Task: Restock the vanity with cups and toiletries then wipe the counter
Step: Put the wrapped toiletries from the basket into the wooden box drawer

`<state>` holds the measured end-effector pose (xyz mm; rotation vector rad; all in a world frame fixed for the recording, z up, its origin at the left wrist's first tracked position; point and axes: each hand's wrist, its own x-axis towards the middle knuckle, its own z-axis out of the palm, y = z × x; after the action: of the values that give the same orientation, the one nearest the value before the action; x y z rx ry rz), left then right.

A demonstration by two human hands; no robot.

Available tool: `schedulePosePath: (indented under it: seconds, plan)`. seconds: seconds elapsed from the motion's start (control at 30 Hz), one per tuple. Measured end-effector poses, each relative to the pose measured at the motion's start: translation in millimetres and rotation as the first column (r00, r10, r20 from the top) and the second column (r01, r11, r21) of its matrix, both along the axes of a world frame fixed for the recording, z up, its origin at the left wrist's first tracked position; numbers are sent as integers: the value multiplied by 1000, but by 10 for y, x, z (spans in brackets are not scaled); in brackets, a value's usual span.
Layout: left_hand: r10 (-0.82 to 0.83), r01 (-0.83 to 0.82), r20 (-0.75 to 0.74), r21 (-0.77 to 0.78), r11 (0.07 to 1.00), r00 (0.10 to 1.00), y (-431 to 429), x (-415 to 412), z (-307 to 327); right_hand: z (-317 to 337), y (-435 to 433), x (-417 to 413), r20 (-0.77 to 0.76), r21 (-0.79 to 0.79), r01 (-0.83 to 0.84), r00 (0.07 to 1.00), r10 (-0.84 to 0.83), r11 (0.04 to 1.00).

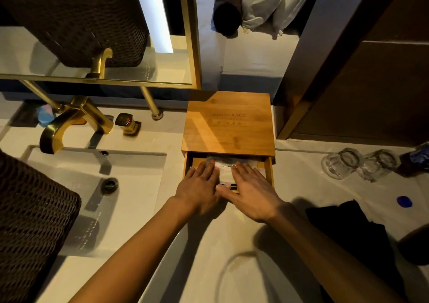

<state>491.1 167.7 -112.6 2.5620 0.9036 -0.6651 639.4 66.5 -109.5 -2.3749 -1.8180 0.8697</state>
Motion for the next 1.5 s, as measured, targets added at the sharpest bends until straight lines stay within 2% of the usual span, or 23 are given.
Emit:
schedulePosePath:
  seconds: [0.07, 0.13, 0.2, 0.23, 0.27, 0.3, 0.33, 0.37, 0.4, 0.43, 0.53, 0.63, 0.77, 0.93, 1.2, 1.37, 1.5]
  plan:
    - [-14, 13, 31, 17, 1000, 999, -70, -21, 67, 49, -55, -57, -11, 46, 1, 1000, -1, 999]
    - [-34, 26, 162, 46, 999, 986, -117, -53, 158, 62, -191, -112, -62, 204, 62, 997, -51, 977]
    - [-17, -32, 375, 124, 992, 927, -66, -49, 279, 67, -387, -208, -202, 469, 214, 971, -132, 857]
    - [-4, -80, 468, 160, 984, 884, 17, -10, 319, 12, -473, -241, -287, 515, 327, 937, -200, 793]
    - [12, -123, 523, 179, 976, 852, 133, 46, 342, -55, -524, -263, -404, 452, 464, 868, -289, 762]
    - [28, -149, 533, 186, 971, 846, 274, 116, 355, -119, -541, -285, -542, 268, 600, 741, -397, 754]
    - [34, -148, 493, 194, 970, 869, 436, 192, 332, -167, -529, -303, -665, 41, 674, 569, -483, 737]
    - [21, -122, 423, 213, 969, 906, 604, 275, 293, -224, -496, -326, -741, -163, 682, 392, -544, 713]
    - [-1, -87, 355, 233, 969, 935, 768, 350, 244, -259, -440, -349, -779, -295, 670, 244, -578, 681]
    - [-19, -61, 310, 246, 967, 951, 924, 420, 186, -306, -376, -362, -792, -347, 664, 170, -586, 662]
    - [-7, -62, 279, 238, 969, 960, 1214, 552, 28, -376, -274, -425, -772, -340, 711, 163, -615, 615]
    - [-2, -84, 317, 259, 962, 948, 1288, 590, -85, -421, -224, -459, -752, -417, 702, 89, -653, 577]
    - [-7, -112, 376, 293, 950, 927, 1275, 580, -164, -398, -204, -456, -749, -423, 727, 55, -660, 540]
    - [-16, -125, 407, 315, 941, 913, 1305, 594, -210, -411, -171, -446, -728, -475, 743, -31, -685, 471]
    - [-24, -115, 418, 304, 946, 908, 1354, 582, -255, -352, -13, -375, -748, -458, 753, -40, -662, 472]
    - [-24, -116, 424, 301, 947, 905, 1346, 590, -247, -310, 129, -335, -767, -481, 764, -127, -629, 431]
    - [-26, -115, 421, 305, 945, 907, 1342, 583, -242, -279, 184, -299, -786, -456, 771, -115, -607, 445]
